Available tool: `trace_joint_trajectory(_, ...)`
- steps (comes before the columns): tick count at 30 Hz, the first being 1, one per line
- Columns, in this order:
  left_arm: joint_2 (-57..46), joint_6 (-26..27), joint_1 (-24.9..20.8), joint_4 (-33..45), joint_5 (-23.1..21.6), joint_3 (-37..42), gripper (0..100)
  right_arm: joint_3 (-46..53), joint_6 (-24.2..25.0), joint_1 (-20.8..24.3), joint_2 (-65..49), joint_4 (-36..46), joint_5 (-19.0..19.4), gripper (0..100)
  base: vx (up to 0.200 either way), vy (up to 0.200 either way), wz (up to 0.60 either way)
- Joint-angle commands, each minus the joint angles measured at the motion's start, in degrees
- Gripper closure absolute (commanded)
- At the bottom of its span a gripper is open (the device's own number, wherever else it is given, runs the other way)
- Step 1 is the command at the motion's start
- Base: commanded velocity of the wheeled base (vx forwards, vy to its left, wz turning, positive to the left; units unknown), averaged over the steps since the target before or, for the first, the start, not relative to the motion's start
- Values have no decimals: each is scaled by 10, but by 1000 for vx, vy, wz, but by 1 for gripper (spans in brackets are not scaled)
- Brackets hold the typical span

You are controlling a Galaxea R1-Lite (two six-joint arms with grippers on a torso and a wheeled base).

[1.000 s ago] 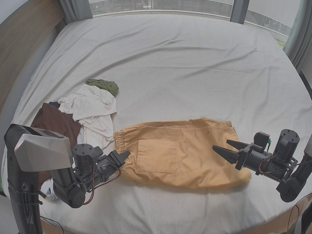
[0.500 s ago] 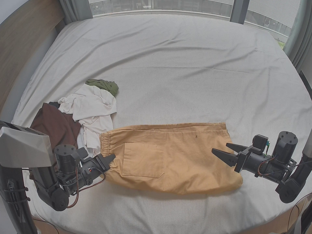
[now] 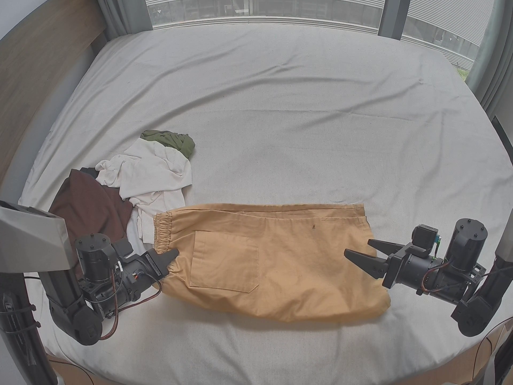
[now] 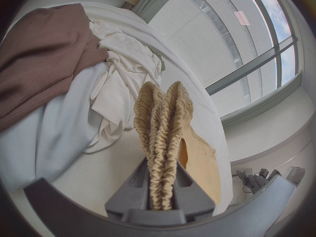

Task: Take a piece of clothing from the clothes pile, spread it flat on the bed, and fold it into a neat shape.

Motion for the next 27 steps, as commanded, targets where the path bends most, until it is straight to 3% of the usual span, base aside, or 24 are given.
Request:
trace_joint_trajectory(1, -30, -2, -12, 0, -2, -1, 100, -2, 1, 7, 1, -1, 1, 0, 0, 0, 0)
trace_joint_trajectory(10, -75, -4, -90, 1, 4, -19, 100, -8, 5, 18, -12, -1, 3, 0, 0, 0, 0)
trace_joint_trajectory(27, -62, -5, -193, 26, 9, -103, 100, -32, 26, 12, -56, -1, 3, 0, 0, 0, 0)
